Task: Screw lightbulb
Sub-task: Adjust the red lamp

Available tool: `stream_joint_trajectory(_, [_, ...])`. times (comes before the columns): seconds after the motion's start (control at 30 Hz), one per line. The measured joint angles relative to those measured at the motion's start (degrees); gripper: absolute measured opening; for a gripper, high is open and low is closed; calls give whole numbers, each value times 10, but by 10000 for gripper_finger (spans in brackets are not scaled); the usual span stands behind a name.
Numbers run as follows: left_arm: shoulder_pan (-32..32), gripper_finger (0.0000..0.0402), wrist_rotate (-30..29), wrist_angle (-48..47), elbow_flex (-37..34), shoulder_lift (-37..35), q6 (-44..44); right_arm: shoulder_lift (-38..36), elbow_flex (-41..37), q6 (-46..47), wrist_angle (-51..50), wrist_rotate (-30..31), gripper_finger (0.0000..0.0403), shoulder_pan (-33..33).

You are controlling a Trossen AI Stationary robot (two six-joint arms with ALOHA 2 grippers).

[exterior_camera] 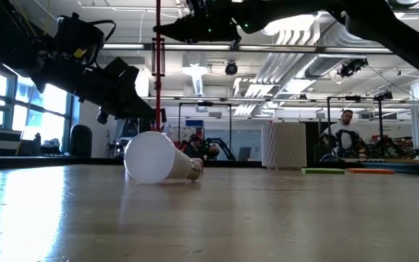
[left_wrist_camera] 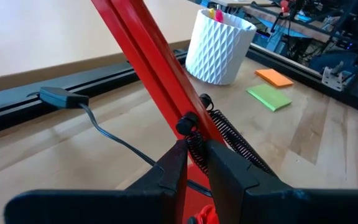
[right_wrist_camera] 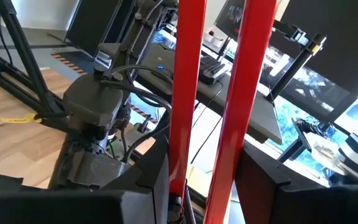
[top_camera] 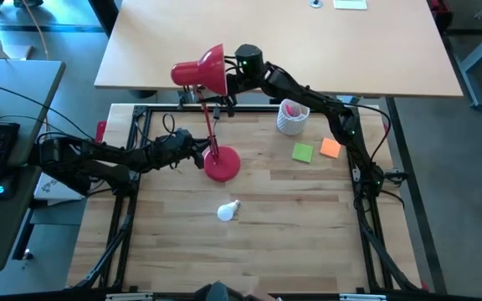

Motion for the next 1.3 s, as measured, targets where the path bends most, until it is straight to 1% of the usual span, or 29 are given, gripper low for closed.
stream_joint_trajectory(0.27, [0,50,0,10,-1,-7,18,-22,-3,50,-44,-8,123,-26])
stream_joint_trajectory(0.47, [1,50,1,23,-1,-8,21,-29,-9,124,0,-10,125,-34])
stream_joint_trajectory(0.5, [1,50,1,23,-1,-8,21,-29,-10,136,9,-10,140,-34])
stream_joint_trajectory(0.67, [1,50,2,22,-1,-8,21,-18,-17,175,37,-11,242,-33])
stream_joint_trajectory(0.77, [1,50,2,23,-1,-8,21,-17,-17,174,48,-10,274,-33])
stream_joint_trajectory(0.9, [1,51,0,23,-1,-8,21,-27,-12,173,70,-12,285,-33])
stream_joint_trajectory(1.07, [1,51,0,24,-1,-8,25,-20,-7,173,81,-9,287,-34])
stream_joint_trajectory(1.3, [1,51,0,20,-1,-9,27,-29,-4,175,110,-12,289,-33])
